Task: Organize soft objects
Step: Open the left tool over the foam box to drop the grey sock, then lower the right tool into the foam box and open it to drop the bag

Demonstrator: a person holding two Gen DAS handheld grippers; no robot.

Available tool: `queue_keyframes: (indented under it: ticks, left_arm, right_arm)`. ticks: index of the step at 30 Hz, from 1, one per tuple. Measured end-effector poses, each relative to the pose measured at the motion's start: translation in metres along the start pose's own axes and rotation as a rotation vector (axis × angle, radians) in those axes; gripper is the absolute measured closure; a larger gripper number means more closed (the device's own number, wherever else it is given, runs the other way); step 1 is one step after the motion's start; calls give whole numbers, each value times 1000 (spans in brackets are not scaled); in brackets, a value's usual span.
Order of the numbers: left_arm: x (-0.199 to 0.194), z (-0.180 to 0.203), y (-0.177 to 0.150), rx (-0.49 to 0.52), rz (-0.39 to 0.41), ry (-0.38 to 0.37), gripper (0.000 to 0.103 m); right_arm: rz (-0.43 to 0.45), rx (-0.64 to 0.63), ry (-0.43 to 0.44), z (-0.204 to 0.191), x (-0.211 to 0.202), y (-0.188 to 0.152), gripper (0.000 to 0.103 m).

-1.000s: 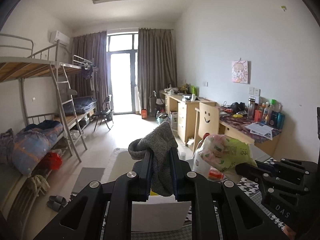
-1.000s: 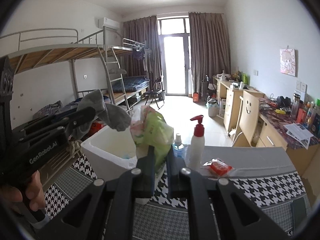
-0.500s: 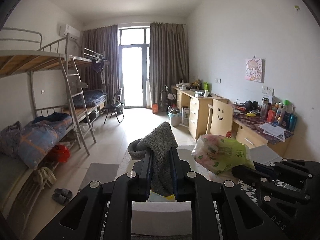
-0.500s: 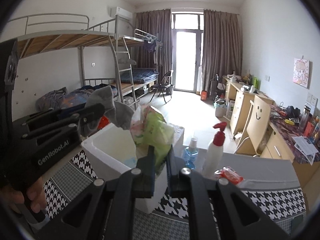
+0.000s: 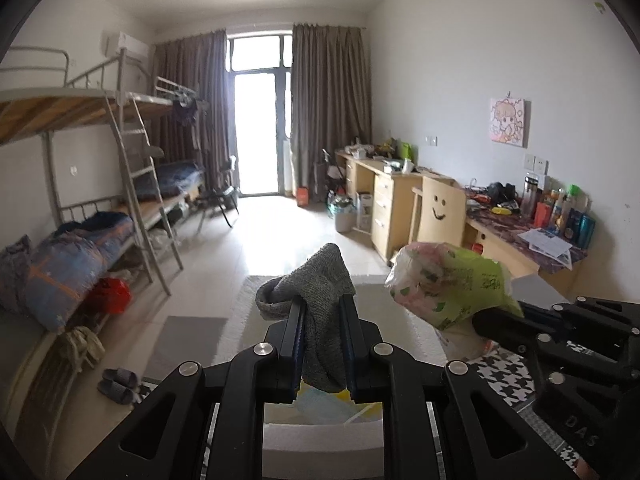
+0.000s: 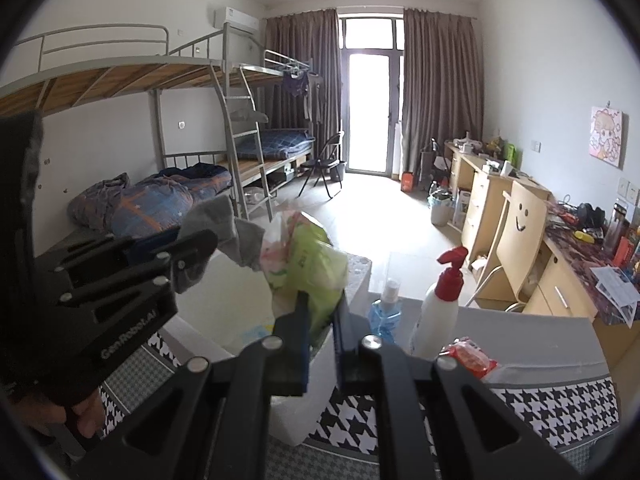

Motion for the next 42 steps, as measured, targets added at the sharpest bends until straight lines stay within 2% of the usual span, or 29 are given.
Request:
queue_keyframes:
  ticks: [4,7,9,11,13,17,22,34,42]
  left_arm:
    - [8,0,-4,-13,-22,-25,85]
    - [10,-1,-7,-6,-33,-19,80]
    - [12,-1,-9,0,-44,-17,66]
    - [10,-4,-8,-7,-37,-11,36]
    - [8,-7,-5,-5,-24,13,23]
    - [1,-16,-4,-24,-13,47,7]
    - [-8,-29,-3,-51,6,102,1]
    - [-34,-57,-6,-92,38,186,1]
    - [-45,-72,-21,-102,28,217,1]
  right_arm:
    - [-4,1,-12,0,2,0,91]
    - [-6,6,-17,-3,3,2,91]
    - [-11,10,-22,-1,5,2,91]
    - [-15,14,-24,-1,7,2,91]
    - [-15,16,-27,-3,7,2,91]
    - [-16,21,-27,-3,8,4,91]
    - [-13,20,-22,-4,9,6,91]
    - [-39,5,31,-19,20,4,91]
    - [-70,-7,53,-32,33,0,91]
Point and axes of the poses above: each gripper's, at about its wrist camera, not at the fingertips, and x roughly the way its jaws point, z to its right, y to its top, the point moved 10 cm from there along x, roughly the way its jaws point, and after that the axes turned 5 degrees about x, right-handed, at the moved point
